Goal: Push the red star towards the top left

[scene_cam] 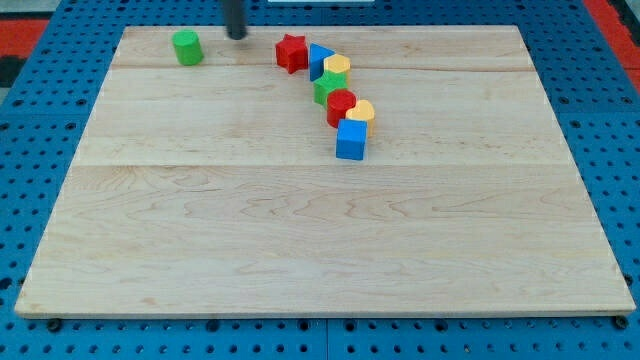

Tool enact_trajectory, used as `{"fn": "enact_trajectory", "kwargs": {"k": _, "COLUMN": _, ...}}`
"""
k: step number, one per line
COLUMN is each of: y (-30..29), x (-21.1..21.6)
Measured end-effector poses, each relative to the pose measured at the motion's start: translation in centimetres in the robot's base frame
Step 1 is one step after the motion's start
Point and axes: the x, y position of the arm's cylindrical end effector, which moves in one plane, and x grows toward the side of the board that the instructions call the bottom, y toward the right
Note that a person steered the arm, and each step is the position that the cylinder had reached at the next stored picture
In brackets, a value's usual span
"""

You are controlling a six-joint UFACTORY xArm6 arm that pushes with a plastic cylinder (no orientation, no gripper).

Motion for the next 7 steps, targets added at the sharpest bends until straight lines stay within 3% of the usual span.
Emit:
{"fn": "enact_trajectory", "kwargs": {"k": 1, "y": 9.9, "x": 0.0}}
{"fn": "enact_trajectory", "kwargs": {"k": 2, "y": 12.5, "x": 3.0}}
{"fn": "enact_trajectory", "kwargs": {"k": 4, "y": 5.1, "x": 3.6}}
{"fn": "enact_trajectory", "kwargs": {"k": 7, "y": -1.3, "x": 6.9}}
